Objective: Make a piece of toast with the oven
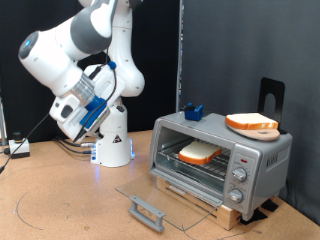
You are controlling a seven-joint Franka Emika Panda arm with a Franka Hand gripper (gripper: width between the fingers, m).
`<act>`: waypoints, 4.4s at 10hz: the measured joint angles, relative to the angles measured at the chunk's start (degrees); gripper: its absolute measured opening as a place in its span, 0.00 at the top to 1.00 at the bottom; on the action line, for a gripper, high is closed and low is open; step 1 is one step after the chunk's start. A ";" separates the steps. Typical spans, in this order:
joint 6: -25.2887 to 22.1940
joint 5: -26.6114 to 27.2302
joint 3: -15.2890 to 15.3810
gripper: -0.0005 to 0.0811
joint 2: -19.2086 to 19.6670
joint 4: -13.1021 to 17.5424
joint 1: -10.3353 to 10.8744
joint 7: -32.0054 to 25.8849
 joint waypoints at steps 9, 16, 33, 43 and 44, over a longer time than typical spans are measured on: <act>-5.96 -1.63 -0.55 0.00 11.43 6.80 -0.52 4.95; -4.79 -4.68 1.22 0.00 16.40 2.58 1.00 0.73; 12.84 -1.94 3.79 0.00 29.32 -3.09 2.79 -2.58; -8.80 3.68 5.64 0.00 20.85 -3.98 -0.60 -9.05; -10.70 4.22 6.06 0.00 19.38 -4.26 -0.57 -9.06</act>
